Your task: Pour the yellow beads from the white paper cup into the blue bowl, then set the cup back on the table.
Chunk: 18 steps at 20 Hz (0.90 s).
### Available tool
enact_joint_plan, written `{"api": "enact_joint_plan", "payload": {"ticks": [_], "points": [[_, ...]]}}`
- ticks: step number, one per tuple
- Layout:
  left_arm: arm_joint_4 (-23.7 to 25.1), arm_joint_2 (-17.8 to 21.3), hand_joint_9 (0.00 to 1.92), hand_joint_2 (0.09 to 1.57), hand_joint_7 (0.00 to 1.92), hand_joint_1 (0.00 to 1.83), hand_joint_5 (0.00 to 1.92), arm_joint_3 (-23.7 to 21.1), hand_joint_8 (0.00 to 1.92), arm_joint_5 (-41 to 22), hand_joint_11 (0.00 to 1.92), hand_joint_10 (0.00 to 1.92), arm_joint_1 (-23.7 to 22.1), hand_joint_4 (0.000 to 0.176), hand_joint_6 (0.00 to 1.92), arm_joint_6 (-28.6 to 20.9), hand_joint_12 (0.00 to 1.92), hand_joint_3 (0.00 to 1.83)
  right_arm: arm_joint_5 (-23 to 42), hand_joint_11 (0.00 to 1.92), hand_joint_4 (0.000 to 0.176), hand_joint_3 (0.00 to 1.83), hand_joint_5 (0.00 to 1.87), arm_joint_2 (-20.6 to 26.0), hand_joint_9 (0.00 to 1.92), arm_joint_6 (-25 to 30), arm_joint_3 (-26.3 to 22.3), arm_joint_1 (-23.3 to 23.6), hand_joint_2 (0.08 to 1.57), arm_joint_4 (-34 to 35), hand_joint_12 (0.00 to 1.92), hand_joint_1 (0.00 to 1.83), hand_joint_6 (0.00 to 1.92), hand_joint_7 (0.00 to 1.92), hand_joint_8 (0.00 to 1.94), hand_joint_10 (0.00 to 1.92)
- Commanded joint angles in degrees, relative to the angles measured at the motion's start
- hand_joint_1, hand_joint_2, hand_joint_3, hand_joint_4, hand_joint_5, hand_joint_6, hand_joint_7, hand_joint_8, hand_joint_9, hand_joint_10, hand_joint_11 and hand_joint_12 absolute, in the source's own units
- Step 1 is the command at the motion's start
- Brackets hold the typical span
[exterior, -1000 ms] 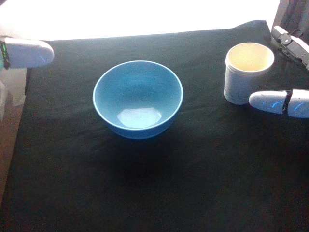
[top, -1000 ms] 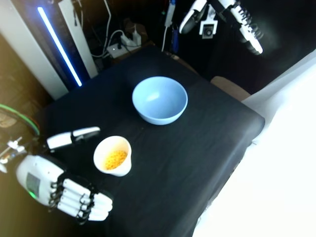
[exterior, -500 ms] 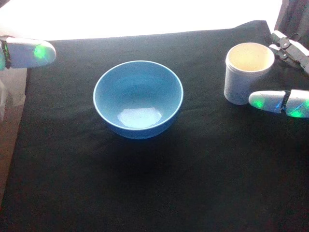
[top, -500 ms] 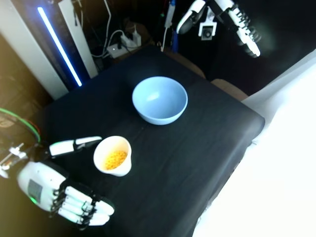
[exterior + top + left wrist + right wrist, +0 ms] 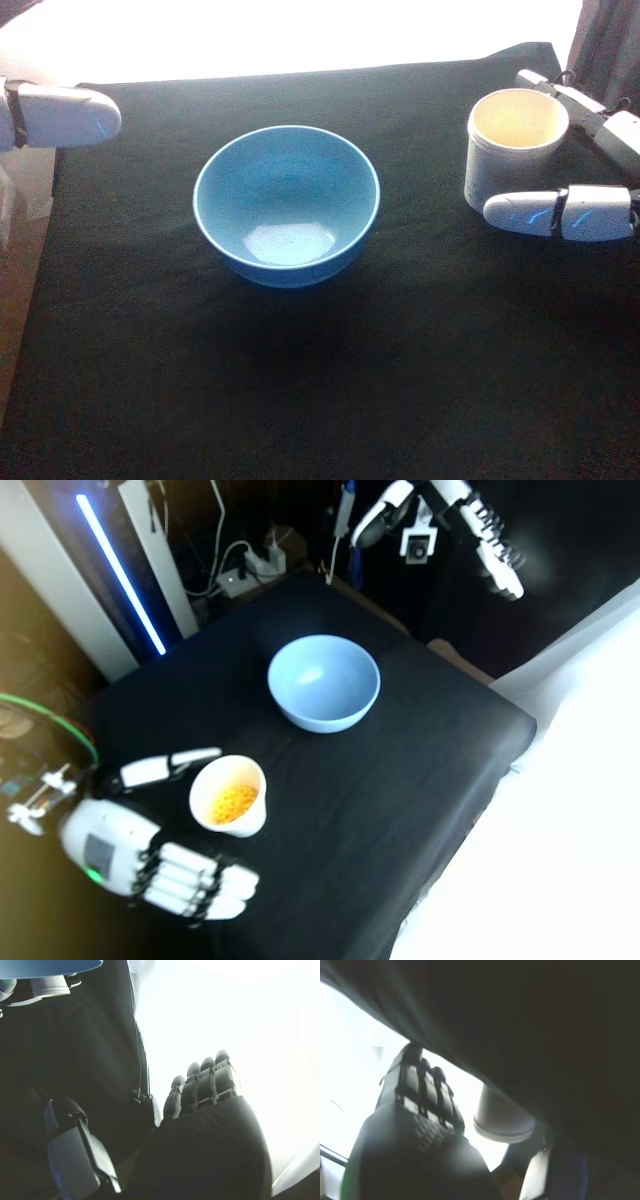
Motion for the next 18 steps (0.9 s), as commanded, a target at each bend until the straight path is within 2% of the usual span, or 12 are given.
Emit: {"api": "enact_joint_plan", "payload": {"ticks": [1,2,3,4,5,6,7,11,12,16,17,18], "points": [[-2.0,-0.3,0.0,0.73,0.05,0.44,0.0,0.4,0.0,-6.6,0.0,0.0,-0.8,0.075,0.0,-0.5,0.0,0.0,6.1,0.01,0.0,0.0,0.11,0.0,0.12,0.6,0.4,1.0,0.68,0.2,0.55,0.85,0.0,0.16,0.0,0.0],[-2.0,-0.4,0.0,0.74,0.04,0.43,0.0,0.5,0.0,-6.6,0.0,0.0,-0.8,0.077,0.0,-0.5,0.0,0.0,6.0,0.02,0.0,0.0,0.15,-0.1,0.14,0.6,0.5,1.2,0.68,0.0,0.64,0.84,0.0,0.18,0.0,0.0],[-2.0,-0.4,0.0,0.74,0.04,0.43,0.0,0.5,0.0,-6.6,0.0,0.0,-0.8,0.077,0.0,-0.5,0.0,0.0,5.8,0.02,0.0,0.0,0.15,-0.2,0.14,0.6,0.6,1.3,0.68,0.0,0.64,0.84,0.0,0.18,0.0,0.0],[-2.0,-0.5,0.0,0.75,0.03,0.41,0.0,0.5,0.0,-6.6,0.0,0.0,-0.8,0.066,0.0,-0.5,0.0,0.0,5.6,0.0,0.0,0.0,0.13,-0.3,0.16,0.6,0.7,1.4,0.68,0.0,0.65,0.82,0.0,0.18,0.0,0.0],[-2.0,-0.5,0.0,0.75,0.03,0.4,0.0,0.5,0.0,-6.7,0.0,0.0,-0.8,0.068,0.0,-0.5,0.0,0.0,5.4,0.0,0.0,0.01,0.11,-0.5,0.14,0.6,0.9,1.5,0.68,0.0,0.57,0.82,0.01,0.17,0.0,0.0],[-2.0,-0.6,0.0,0.75,0.03,0.4,0.0,0.5,0.0,-6.7,0.0,0.0,-0.8,0.068,0.0,-0.5,0.0,0.0,5.2,0.0,0.0,0.01,0.11,-0.7,0.14,0.6,1.1,1.6,0.68,-0.1,0.57,0.82,0.01,0.17,0.0,0.0],[-2.0,-0.6,0.0,0.75,0.03,0.39,0.0,0.5,0.0,-6.7,0.0,0.0,-0.8,0.058,0.0,-0.5,0.0,0.0,5.0,0.0,0.0,0.0,0.1,-0.8,0.14,0.6,1.2,1.7,0.68,-0.1,0.51,0.81,0.0,0.19,0.0,0.0],[-2.0,-0.9,0.0,0.74,0.04,0.43,0.0,0.6,0.0,-6.9,0.0,0.0,-0.8,0.076,0.0,-0.5,0.0,0.0,4.3,0.0,0.0,0.0,0.14,-1.4,0.14,0.6,1.9,2.6,0.64,-0.4,0.39,0.8,0.01,0.19,0.0,0.0],[-2.0,-0.9,0.0,0.75,0.05,0.41,0.0,0.6,0.01,-6.9,0.0,0.0,-0.8,0.075,0.0,-0.5,0.0,0.0,4.1,0.0,0.0,0.0,0.15,-1.6,0.16,0.6,2.1,2.8,0.61,-0.4,0.47,0.78,0.0,0.2,0.0,0.0],[-2.0,-1.0,0.0,0.73,0.05,0.42,0.0,0.6,0.01,-6.9,0.0,0.0,-0.8,0.085,0.0,-0.5,0.0,0.0,3.7,0.0,0.0,0.0,0.16,-1.9,0.2,0.6,2.7,3.2,0.6,-0.4,0.57,0.75,0.0,0.24,0.0,0.01],[-2.0,-1.0,0.0,0.73,0.05,0.41,0.0,0.6,0.0,-6.9,0.0,0.0,-0.8,0.074,0.0,-0.5,0.0,0.0,3.6,0.0,0.0,0.0,0.19,-2.0,0.22,0.6,2.8,3.2,0.61,-0.4,0.68,0.76,0.0,0.26,0.0,0.0],[-2.0,-1.1,0.0,0.73,0.05,0.41,0.0,0.6,0.0,-6.9,0.0,0.0,-0.8,0.074,0.0,-0.5,0.0,0.0,3.5,0.0,0.0,0.0,0.19,-2.0,0.22,0.6,2.9,3.3,0.61,-0.4,0.68,0.76,0.0,0.26,0.0,0.0]]}}
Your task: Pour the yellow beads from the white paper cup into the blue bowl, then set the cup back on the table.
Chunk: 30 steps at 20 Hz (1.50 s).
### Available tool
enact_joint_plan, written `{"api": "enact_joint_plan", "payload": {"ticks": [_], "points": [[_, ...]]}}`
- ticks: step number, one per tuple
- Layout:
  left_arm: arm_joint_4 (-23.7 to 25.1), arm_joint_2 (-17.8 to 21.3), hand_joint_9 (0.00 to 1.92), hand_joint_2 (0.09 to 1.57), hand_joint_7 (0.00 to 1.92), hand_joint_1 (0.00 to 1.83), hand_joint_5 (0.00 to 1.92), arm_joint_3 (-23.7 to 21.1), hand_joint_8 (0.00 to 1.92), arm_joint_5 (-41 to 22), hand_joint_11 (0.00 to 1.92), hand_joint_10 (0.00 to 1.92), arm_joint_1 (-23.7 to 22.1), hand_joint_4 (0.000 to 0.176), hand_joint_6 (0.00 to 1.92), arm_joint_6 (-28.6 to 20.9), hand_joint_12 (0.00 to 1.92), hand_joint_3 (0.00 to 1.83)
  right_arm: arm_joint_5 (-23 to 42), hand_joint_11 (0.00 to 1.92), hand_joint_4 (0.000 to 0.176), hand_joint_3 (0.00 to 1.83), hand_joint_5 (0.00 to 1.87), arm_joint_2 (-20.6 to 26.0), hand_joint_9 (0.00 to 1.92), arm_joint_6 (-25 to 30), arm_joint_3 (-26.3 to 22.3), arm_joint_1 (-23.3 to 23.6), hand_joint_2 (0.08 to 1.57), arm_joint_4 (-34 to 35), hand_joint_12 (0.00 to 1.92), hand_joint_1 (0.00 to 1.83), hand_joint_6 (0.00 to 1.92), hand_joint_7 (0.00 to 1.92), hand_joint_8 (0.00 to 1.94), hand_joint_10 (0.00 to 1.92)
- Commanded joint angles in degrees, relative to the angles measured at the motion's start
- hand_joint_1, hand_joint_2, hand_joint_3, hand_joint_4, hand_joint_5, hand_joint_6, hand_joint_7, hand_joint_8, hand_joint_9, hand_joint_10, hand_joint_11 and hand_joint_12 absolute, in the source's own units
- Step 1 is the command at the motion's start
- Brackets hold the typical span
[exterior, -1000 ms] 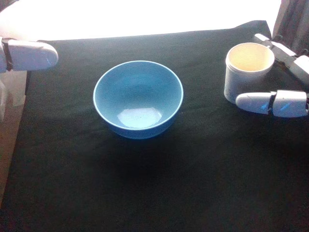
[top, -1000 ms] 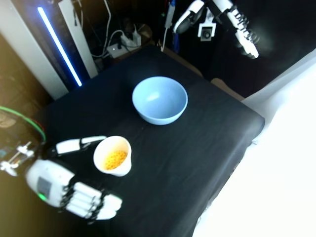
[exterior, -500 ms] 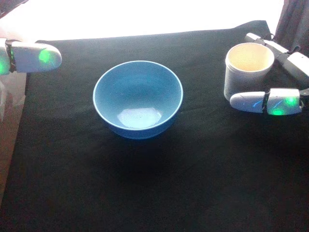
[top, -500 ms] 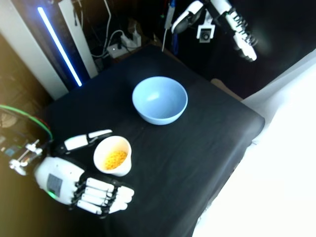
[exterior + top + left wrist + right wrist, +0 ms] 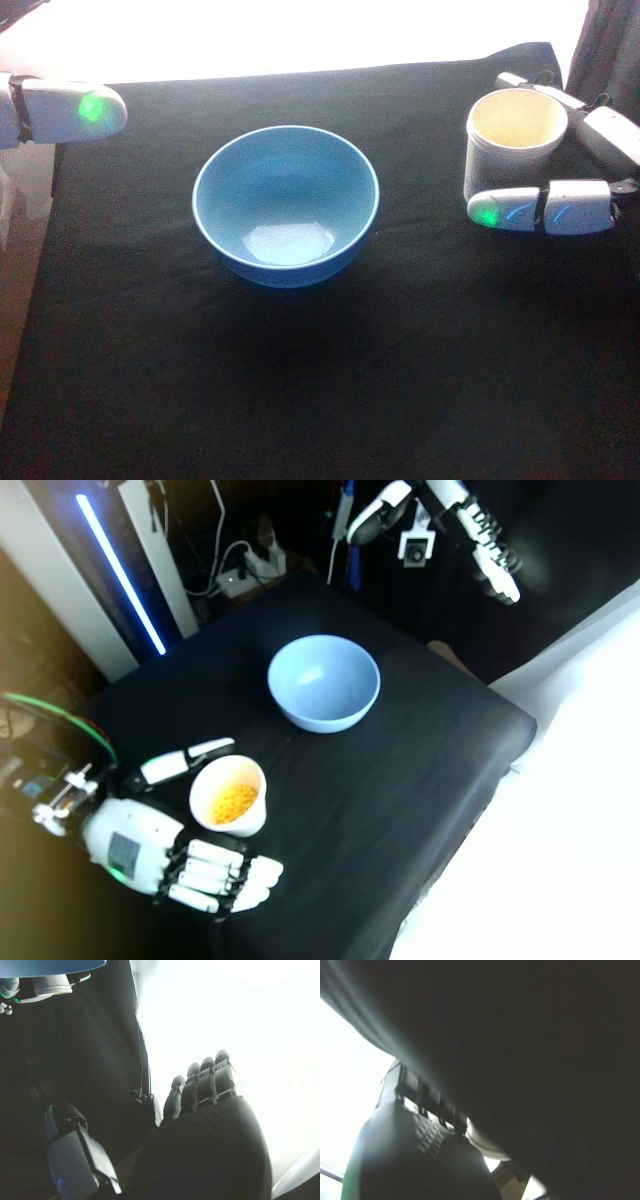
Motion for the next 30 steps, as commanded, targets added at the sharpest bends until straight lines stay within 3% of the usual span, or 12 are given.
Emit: {"api": "enact_joint_plan", "payload": {"ticks": [1,6,8,13,15,16,17,21,22,24,26,30], "points": [[-1.9,-0.1,0.0,0.75,0.03,0.43,0.0,0.4,0.0,-6.7,0.0,0.0,-0.6,0.06,0.0,-0.5,0.0,0.0,6.5,0.0,0.0,0.01,0.2,-0.1,0.2,0.6,0.4,1.0,0.63,0.1,0.64,0.75,0.0,0.25,0.0,0.0],[-1.9,-0.3,0.0,0.75,0.08,0.42,0.0,0.3,0.02,-7.1,0.0,0.0,-0.6,0.039,0.0,-0.6,0.0,0.0,5.9,0.16,0.0,0.01,0.52,-0.5,0.38,0.6,1.0,1.7,0.73,0.2,0.69,0.85,0.01,0.5,0.01,0.01],[-1.9,-0.4,0.0,0.73,0.08,0.44,0.0,0.3,0.01,-7.1,0.0,0.0,-0.6,0.07,0.0,-0.6,0.0,0.0,5.8,0.24,0.0,0.0,0.71,-0.6,0.62,0.6,1.2,1.8,0.84,0.2,1.2,0.97,0.01,0.75,0.01,0.02],[-1.9,-0.4,0.0,0.73,0.08,0.43,0.0,0.3,0.0,-7.2,0.0,0.0,-0.5,0.063,0.0,-0.8,0.0,0.0,5.0,0.09,0.0,0.0,0.99,-0.6,0.76,0.6,1.3,1.8,0.83,0.2,1.49,1.12,0.02,0.94,0.01,0.05],[-1.9,-0.4,0.0,0.72,0.08,0.44,0.0,0.3,0.01,-7.3,0.0,0.0,-0.4,0.055,0.0,-0.8,0.0,0.0,4.9,0.29,0.0,0.0,0.95,-0.6,0.85,0.6,1.3,1.8,0.84,0.2,1.53,1.13,0.0,1.05,0.0,0.25],[-1.9,-0.4,0.0,0.72,0.08,0.42,0.0,0.3,0.0,-7.3,0.0,0.0,-0.4,0.044,0.0,-0.9,0.0,0.0,4.9,0.57,0.0,0.0,0.98,-0.6,0.85,0.6,1.3,1.8,0.86,0.2,1.68,1.2,0.0,1.22,0.05,1.01],[-1.9,-0.4,0.0,0.73,0.08,0.42,0.0,0.3,0.0,-7.3,0.0,0.0,-0.4,0.047,0.0,-0.9,0.0,0.0,4.9,0.74,0.0,0.01,1.0,-0.6,0.95,0.6,1.3,1.8,0.93,0.1,1.68,1.36,0.01,1.39,0.17,1.17],[-1.9,-0.4,0.0,0.72,0.06,0.4,0.0,0.3,0.0,-7.2,0.0,0.0,-0.2,0.06,0.0,-0.9,0.0,0.0,4.9,0.77,0.0,0.0,1.02,-0.6,0.97,0.6,1.5,1.8,0.99,-0.5,1.48,1.39,0.0,1.26,0.54,0.96],[-1.9,-0.5,0.0,0.73,0.06,0.41,0.0,0.3,0.0,-7.1,0.0,0.0,-0.2,0.057,0.0,-0.9,0.0,0.0,4.9,0.78,0.0,0.01,1.01,-0.6,0.95,0.6,1.6,1.8,1.06,-0.8,1.52,1.3,0.53,1.15,0.89,1.05],[-1.8,-0.7,0.0,0.73,0.05,0.41,0.0,0.4,0.0,-7.0,0.0,0.0,-0.2,0.045,0.0,-0.9,0.0,0.0,4.9,0.76,0.0,0.0,0.99,-0.6,0.92,0.6,1.8,2.1,1.12,-1.0,1.68,1.27,0.66,1.01,1.2,1.35],[-1.8,-0.8,0.0,0.75,0.05,0.41,0.0,0.4,0.0,-6.9,0.0,0.0,-0.2,0.005,0.0,-0.9,0.0,0.01,4.9,0.79,0.0,0.0,1.12,-0.6,0.94,0.6,1.9,2.4,1.09,-1.3,1.66,1.27,0.45,1.02,1.2,1.38],[-1.7,-1.0,0.0,0.77,0.02,0.41,0.0,0.5,0.0,-6.7,0.0,0.0,-0.1,0.006,0.0,-0.9,0.0,0.01,5.0,0.77,0.0,0.0,1.12,-0.6,0.89,0.6,1.9,4.3,1.09,-2.9,1.56,1.27,0.48,1.02,1.16,1.12]]}}
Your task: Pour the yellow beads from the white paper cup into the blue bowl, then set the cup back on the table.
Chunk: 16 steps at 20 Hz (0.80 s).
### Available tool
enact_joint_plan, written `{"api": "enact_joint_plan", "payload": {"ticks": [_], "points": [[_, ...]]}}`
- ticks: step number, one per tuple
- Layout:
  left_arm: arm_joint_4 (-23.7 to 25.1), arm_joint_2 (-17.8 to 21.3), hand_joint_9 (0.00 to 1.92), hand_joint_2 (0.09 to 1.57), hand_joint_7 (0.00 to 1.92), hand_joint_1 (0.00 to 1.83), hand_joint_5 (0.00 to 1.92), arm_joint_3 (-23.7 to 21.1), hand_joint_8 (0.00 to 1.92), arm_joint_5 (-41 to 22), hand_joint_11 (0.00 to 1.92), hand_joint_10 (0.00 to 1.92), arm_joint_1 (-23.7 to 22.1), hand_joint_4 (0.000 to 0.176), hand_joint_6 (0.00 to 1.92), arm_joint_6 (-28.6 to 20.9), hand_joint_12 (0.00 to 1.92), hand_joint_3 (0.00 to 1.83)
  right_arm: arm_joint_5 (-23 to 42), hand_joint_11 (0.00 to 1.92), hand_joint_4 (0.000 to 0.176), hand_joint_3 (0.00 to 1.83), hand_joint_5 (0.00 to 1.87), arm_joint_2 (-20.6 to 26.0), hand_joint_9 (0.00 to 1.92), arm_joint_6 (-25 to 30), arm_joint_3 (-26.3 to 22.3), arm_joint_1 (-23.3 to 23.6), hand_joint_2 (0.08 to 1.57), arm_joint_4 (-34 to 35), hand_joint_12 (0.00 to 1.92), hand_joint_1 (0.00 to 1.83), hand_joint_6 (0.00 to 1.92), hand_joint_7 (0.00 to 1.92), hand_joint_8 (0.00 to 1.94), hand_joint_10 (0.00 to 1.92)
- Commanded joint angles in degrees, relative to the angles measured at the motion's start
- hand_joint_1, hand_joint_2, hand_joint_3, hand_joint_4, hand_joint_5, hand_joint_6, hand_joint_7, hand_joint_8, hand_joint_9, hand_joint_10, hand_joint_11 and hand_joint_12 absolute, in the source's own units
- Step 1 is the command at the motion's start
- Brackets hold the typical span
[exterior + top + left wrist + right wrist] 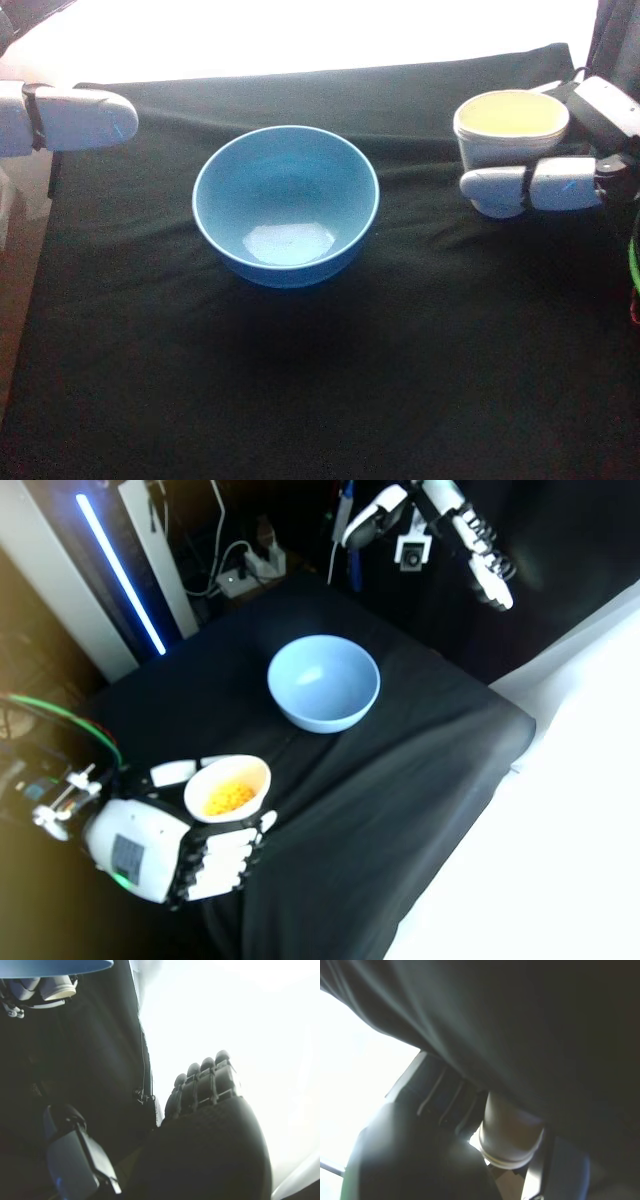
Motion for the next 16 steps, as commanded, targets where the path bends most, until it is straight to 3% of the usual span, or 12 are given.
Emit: {"api": "enact_joint_plan", "payload": {"ticks": [1,3,4,6,7,8,9,10,11,13,14,16], "points": [[-2.0,-0.2,0.0,0.78,0.02,0.41,0.0,0.3,0.0,-6.6,0.0,0.0,-0.3,0.012,0.0,-0.5,0.0,0.01,6.2,0.75,0.0,0.0,1.09,0.0,0.89,0.6,0.3,1.3,1.08,-0.3,1.47,1.26,0.62,1.03,1.08,0.94],[-2.0,-0.2,0.0,0.78,0.03,0.42,0.0,0.3,0.0,-6.6,0.0,0.0,-0.3,0.031,0.0,-0.5,0.0,0.01,6.6,0.61,0.008,0.0,1.09,0.2,0.9,0.6,0.2,1.8,1.09,-0.9,1.36,1.23,0.78,0.97,1.03,0.53],[-2.0,-0.2,0.0,0.77,0.02,0.43,0.0,0.3,0.0,-6.5,0.0,0.0,-0.3,0.043,0.0,-0.5,0.0,0.01,7.0,0.73,0.0,0.0,1.16,0.3,1.01,0.6,0.1,2.0,1.07,-0.9,1.39,1.25,0.58,1.03,1.03,0.57],[-1.9,-0.2,0.01,0.78,0.05,0.43,0.0,0.3,0.01,-6.4,0.0,0.0,-0.3,0.023,0.0,-0.5,0.0,0.01,7.3,0.78,0.0,0.0,1.22,0.8,1.03,0.6,-0.2,2.4,1.05,-1.3,1.38,1.27,0.4,1.09,0.98,0.69],[-1.9,-0.2,0.01,0.78,0.05,0.43,0.0,0.4,0.01,-6.4,0.0,0.0,-0.2,0.023,0.0,-0.5,0.0,0.01,7.3,0.78,0.0,0.0,1.22,1.0,1.03,0.6,-0.3,2.6,1.05,-1.6,1.38,1.27,0.4,1.09,0.98,0.69],[-1.9,-0.2,0.04,0.77,0.12,0.44,0.0,0.4,0.01,-6.3,0.0,0.01,-0.2,0.02,0.0,-0.5,0.0,0.0,7.4,0.69,0.0,0.0,1.18,1.2,0.96,0.6,-0.4,2.7,1.06,-1.7,1.39,1.25,0.55,1.05,0.97,0.69],[-1.9,-0.3,0.04,0.76,0.14,0.44,0.0,0.4,0.01,-6.2,0.0,0.0,-0.2,0.021,0.0,-0.5,0.0,0.0,7.5,0.72,0.0,0.0,1.19,1.4,0.95,0.6,-0.6,2.8,1.06,-1.8,1.46,1.25,0.57,1.03,0.98,0.79],[-1.9,-0.3,0.01,0.76,0.07,0.44,0.0,0.4,0.0,-6.2,0.0,0.0,-0.2,0.014,0.0,-0.5,0.0,0.0,7.5,0.76,0.0,0.0,1.17,1.7,0.97,0.6,-0.7,2.9,1.06,-1.9,1.44,1.35,0.59,1.06,0.78,1.12],[-1.9,-0.3,0.01,0.77,0.05,0.42,0.0,0.4,0.0,-6.1,0.0,0.0,-0.1,0.002,0.0,-0.5,0.0,0.0,7.6,0.83,0.0,0.0,1.18,1.9,1.0,0.6,-0.8,3.1,1.05,-2.0,1.44,1.38,0.57,1.11,0.68,1.15],[-1.9,-0.5,0.02,0.76,0.07,0.41,0.0,0.5,0.01,-6.1,0.01,0.01,-0.1,0.0,0.0,-0.5,0.0,0.0,7.6,0.8,0.0,0.0,1.1,2.6,0.96,0.6,-0.8,4.7,1.07,-3.1,1.44,1.39,0.69,1.1,0.71,1.19],[-1.9,-0.6,0.0,0.77,0.01,0.42,0.0,0.5,0.0,-6.1,0.0,0.0,-0.1,0.0,0.0,-0.5,0.0,0.0,7.6,0.78,0.0,0.01,1.1,2.8,0.94,0.6,-0.9,5.2,1.07,-3.5,1.49,1.28,0.69,1.06,0.92,0.97],[-1.9,-0.6,0.0,0.76,0.0,0.45,0.0,0.5,0.0,-5.9,0.0,0.0,-0.1,0.038,0.0,-0.5,0.0,0.0,7.6,0.89,0.0,0.0,1.11,2.9,1.06,0.6,-1.0,6.5,1.06,-4.8,1.4,1.27,0.62,1.12,0.92,0.86]]}}
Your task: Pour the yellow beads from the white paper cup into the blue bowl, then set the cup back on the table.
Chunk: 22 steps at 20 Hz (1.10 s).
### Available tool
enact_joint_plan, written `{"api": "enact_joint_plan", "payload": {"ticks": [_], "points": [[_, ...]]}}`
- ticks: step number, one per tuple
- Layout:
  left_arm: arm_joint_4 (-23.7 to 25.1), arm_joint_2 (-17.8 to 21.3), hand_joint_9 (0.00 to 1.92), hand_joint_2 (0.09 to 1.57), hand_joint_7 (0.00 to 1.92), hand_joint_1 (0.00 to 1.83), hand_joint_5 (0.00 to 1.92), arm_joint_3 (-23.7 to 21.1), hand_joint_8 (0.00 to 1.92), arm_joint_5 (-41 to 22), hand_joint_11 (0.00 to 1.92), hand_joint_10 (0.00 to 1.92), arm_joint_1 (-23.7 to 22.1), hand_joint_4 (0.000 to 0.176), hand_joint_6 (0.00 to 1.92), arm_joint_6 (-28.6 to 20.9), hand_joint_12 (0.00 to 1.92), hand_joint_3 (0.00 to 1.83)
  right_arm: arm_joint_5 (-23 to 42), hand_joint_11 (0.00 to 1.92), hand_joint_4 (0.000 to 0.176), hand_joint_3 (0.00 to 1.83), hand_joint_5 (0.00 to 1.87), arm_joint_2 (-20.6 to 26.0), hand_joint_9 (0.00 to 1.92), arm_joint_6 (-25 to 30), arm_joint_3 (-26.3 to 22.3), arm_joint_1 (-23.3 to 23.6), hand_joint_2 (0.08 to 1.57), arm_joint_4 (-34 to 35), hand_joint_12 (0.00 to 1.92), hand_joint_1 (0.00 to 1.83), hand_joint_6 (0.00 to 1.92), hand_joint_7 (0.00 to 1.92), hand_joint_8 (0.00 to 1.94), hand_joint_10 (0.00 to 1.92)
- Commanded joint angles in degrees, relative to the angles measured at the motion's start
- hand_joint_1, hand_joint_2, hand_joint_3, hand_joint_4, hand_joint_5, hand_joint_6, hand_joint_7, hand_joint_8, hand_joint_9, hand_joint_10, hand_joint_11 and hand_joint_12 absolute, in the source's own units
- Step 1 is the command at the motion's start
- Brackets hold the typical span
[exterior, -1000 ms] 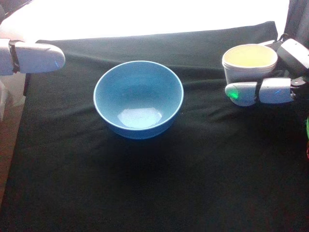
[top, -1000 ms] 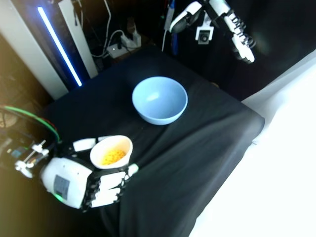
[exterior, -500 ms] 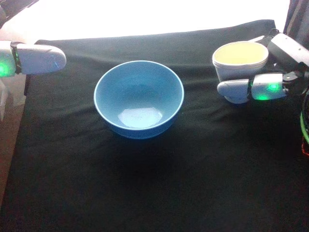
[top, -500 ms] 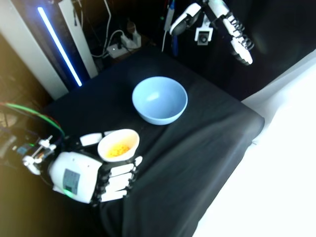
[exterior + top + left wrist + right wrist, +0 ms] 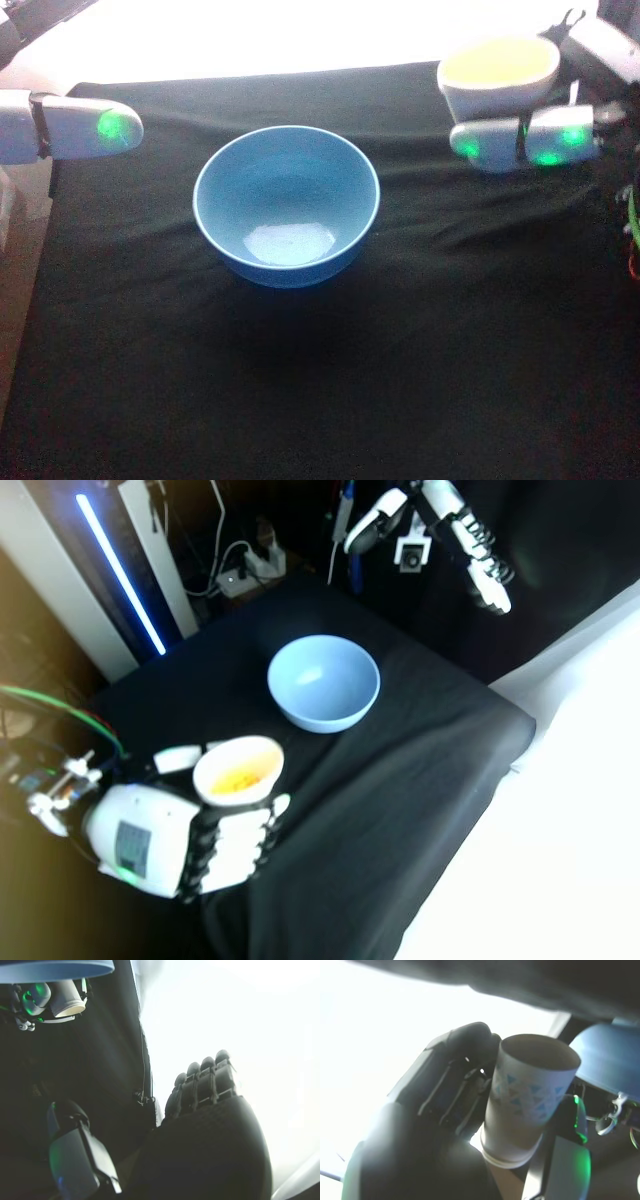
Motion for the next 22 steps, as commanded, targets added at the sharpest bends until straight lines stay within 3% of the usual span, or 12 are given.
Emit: {"api": "enact_joint_plan", "payload": {"ticks": [1,4,6,7,8,9,10,12,15,17,18,22], "points": [[-2.1,-0.1,0.0,0.76,0.0,0.45,0.0,0.3,0.0,-6.4,0.0,0.0,-0.4,0.037,0.0,-0.5,0.0,0.0,6.9,0.92,0.0,0.0,1.18,0.3,1.09,0.7,0.0,1.2,1.04,-0.3,1.43,1.28,0.48,1.15,0.9,0.89],[-2.1,-0.2,0.04,0.78,0.08,0.45,0.0,0.4,0.01,-6.3,0.02,0.01,-0.4,0.017,0.0,-0.5,0.01,0.0,5.7,0.83,0.0,0.0,1.22,0.4,1.0,0.7,0.1,4.2,1.05,-3.2,1.58,1.29,0.32,1.11,1.02,1.12],[-2.0,-0.3,0.05,0.77,0.11,0.45,0.0,0.4,0.01,-6.0,0.0,0.01,-0.4,0.024,0.0,-0.5,0.01,0.0,5.1,0.81,0.0,0.0,1.22,0.4,0.94,0.7,0.2,5.4,1.08,-4.5,1.67,1.28,0.27,1.01,1.19,1.33],[-2.0,-0.5,0.05,0.77,0.12,0.44,0.0,0.5,0.01,-5.9,0.0,0.0,-0.4,0.025,0.0,-0.5,0.0,0.0,4.2,0.83,0.0,0.0,1.12,0.4,0.95,0.7,0.5,6.5,1.1,-5.9,1.73,1.27,0.43,0.99,1.24,1.45],[-1.9,-0.6,0.04,0.77,0.12,0.44,0.0,0.6,0.01,-5.8,0.0,0.0,-0.4,0.025,0.0,-0.6,0.0,0.0,3.0,0.83,0.0,0.0,1.18,0.4,0.94,0.7,0.7,7.7,1.08,-7.5,1.65,1.28,0.38,1.02,1.16,1.31],[-1.9,-0.6,0.06,0.76,0.14,0.45,0.0,0.6,0.02,-5.7,0.0,0.01,-0.4,0.025,0.0,-0.7,0.0,0.0,0.9,0.82,0.013,0.0,1.12,0.4,1.01,0.7,1.0,9.5,1.07,-10.3,1.22,1.25,0.71,1.07,0.88,0.7],[-1.8,-0.6,0.06,0.76,0.14,0.45,0.0,0.6,0.02,-5.6,0.0,0.01,-0.4,0.025,0.0,-0.7,0.0,0.0,0.4,0.82,0.013,0.0,1.12,0.4,1.01,0.7,1.2,10.1,1.07,-11.3,1.22,1.25,0.71,1.07,0.88,0.7],[-1.6,-0.8,0.07,0.79,0.12,0.43,0.0,0.7,0.01,-5.3,0.02,0.01,-0.4,0.007,0.0,-0.8,0.01,0.01,-0.8,0.9,0.03,0.0,1.08,0.4,1.15,0.7,1.6,11.4,1.07,-13.3,1.05,1.24,0.82,1.11,0.79,0.36],[-1.5,-0.9,0.09,0.78,0.12,0.44,0.0,0.8,0.0,-5.1,0.06,0.01,-0.4,0.014,0.0,-1.0,0.03,0.0,-1.2,0.93,0.0,0.0,1.12,0.3,1.25,0.7,1.9,11.5,1.04,-13.9,1.04,1.26,0.68,1.2,0.72,0.26],[-1.4,-0.9,0.09,0.78,0.13,0.43,0.0,0.8,0.0,-5.0,0.06,0.01,-0.5,0.02,0.0,-1.1,0.03,0.0,-1.5,1.01,0.0,0.0,1.1,0.2,1.34,0.7,1.9,11.7,1.03,-14.9,0.99,1.28,0.65,1.25,0.66,0.19],[-1.4,-0.9,0.08,0.79,0.13,0.45,0.0,0.8,0.0,-4.9,0.04,0.01,-0.5,0.007,0.0,-1.1,0.03,0.01,-1.7,1.09,0.0,0.0,1.08,0.1,1.38,0.7,1.8,12.1,1.04,-15.6,0.96,1.29,0.68,1.26,0.65,0.17],[-1.3,-1.0,0.07,0.79,0.12,0.46,0.0,0.8,0.0,-4.7,0.05,0.0,-0.5,0.0,0.0,-1.2,0.03,0.0,-1.8,1.14,0.0,0.0,1.02,-0.6,1.44,0.7,1.5,13.5,1.05,-17.8,0.91,1.28,0.79,1.26,0.65,0.06]]}}
